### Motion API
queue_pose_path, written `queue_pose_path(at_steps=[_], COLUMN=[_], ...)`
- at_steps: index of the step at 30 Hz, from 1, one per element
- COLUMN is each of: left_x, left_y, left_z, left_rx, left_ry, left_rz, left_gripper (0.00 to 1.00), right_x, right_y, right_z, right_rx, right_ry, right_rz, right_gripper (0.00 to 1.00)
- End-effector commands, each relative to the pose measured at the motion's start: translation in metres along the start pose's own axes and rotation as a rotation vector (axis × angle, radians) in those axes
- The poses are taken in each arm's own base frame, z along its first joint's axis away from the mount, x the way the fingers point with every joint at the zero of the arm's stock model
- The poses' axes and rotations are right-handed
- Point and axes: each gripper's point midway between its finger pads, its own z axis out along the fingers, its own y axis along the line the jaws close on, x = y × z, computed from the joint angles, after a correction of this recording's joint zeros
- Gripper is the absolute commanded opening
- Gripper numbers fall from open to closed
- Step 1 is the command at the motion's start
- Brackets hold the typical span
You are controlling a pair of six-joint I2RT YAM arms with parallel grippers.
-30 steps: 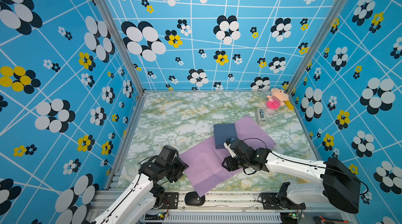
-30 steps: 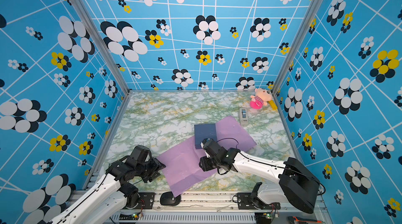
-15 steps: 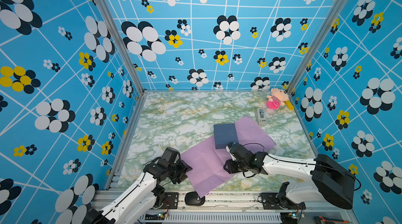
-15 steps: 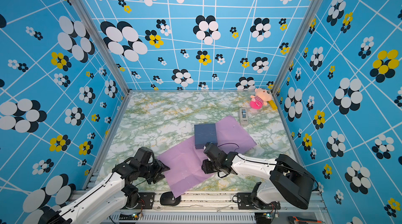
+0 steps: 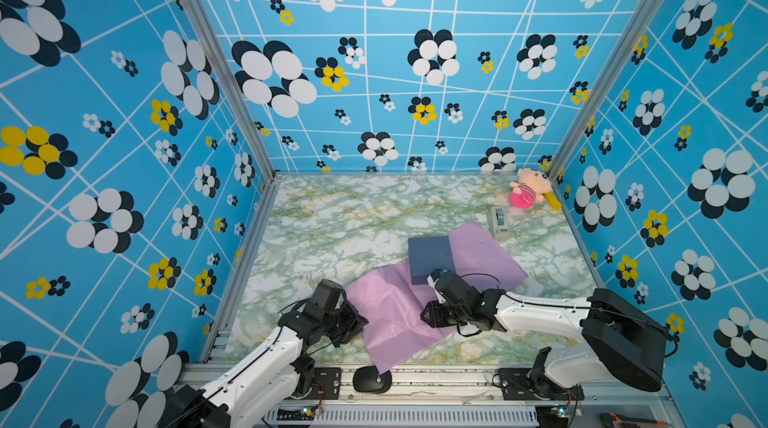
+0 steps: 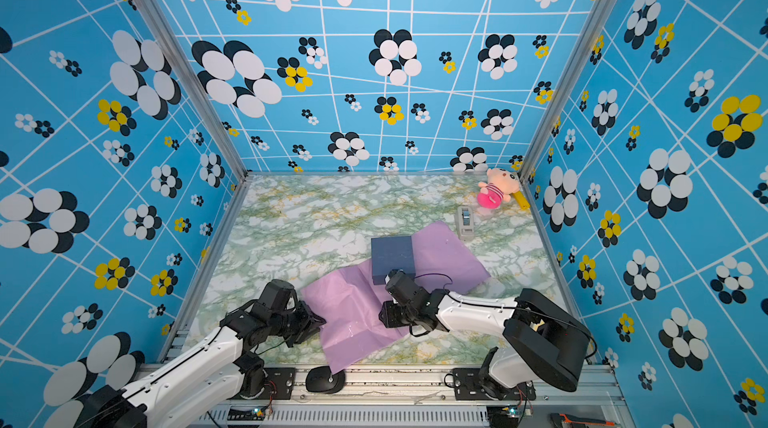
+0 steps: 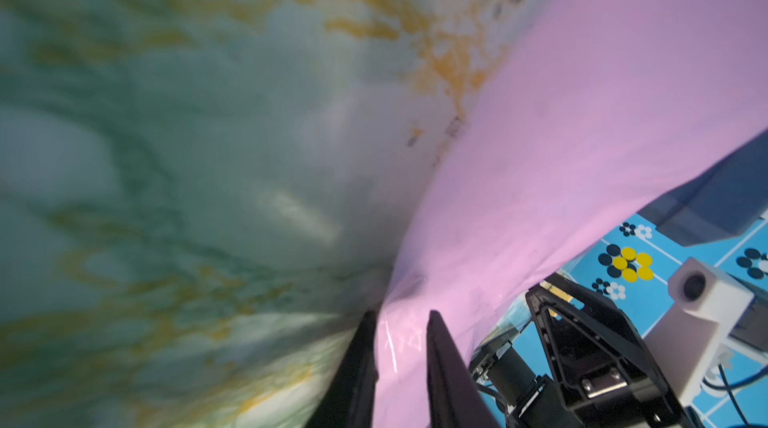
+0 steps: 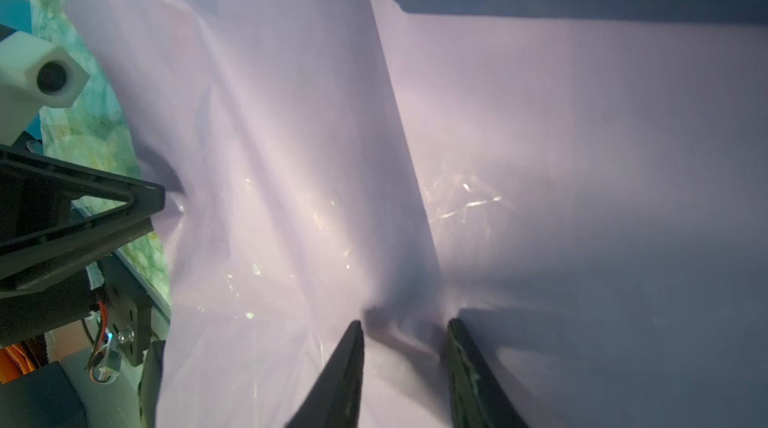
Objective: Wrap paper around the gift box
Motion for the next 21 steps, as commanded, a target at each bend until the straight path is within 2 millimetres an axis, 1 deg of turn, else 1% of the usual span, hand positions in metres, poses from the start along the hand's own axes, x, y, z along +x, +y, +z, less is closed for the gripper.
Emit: queue_pose_path(at_steps=[1,3,5,6,12,15,17,19,21], left_x=[-0.002,-0.005,-0.009,-0.01,-0.026,-0.04,-0.052,-0.066,-0.078], left_y=[0.01,0.01,0.01,0.011,-0.003,-0.011,-0.021,-0.029,-0.038], left_z=[-0.009,-0.013,-0.015,-0.017,-0.027,-0.031,-0.033,-0.037,-0.039], left_rx=[-0.075,-0.092,-0.104,-0.115,-0.165,-0.188,-0.197,-0.229,-0.254], left_ry=[-0.036,-0.057,-0.069,-0.074,-0.105,-0.123,-0.144,-0.164,-0.173], left_rz=[0.029,0.045,0.057,0.064,0.144,0.175,0.21,0.248,0.288], left_gripper=[0.16,0.1,0.01,0.0,0.0,0.0,0.0,0.0,0.0], right_x=[0.026,0.024,0.021,0.02,0.01,-0.001,-0.012,-0.024,-0.038], right_y=[-0.032,-0.033,-0.031,-0.03,-0.026,-0.018,-0.01,0.0,0.01], right_z=[0.001,-0.001,0.0,0.001,0.005,0.007,0.008,0.002,-0.012], right_rx=[0.126,0.129,0.123,0.119,0.115,0.102,0.088,0.075,0.062], right_ry=[0.078,0.062,0.049,0.045,0.015,-0.014,-0.04,-0.062,-0.094], right_rz=[0.028,0.032,0.041,0.043,0.049,0.041,0.02,-0.006,-0.033], right_gripper=[0.38,0.39,0.39,0.39,0.4,0.41,0.44,0.46,0.51])
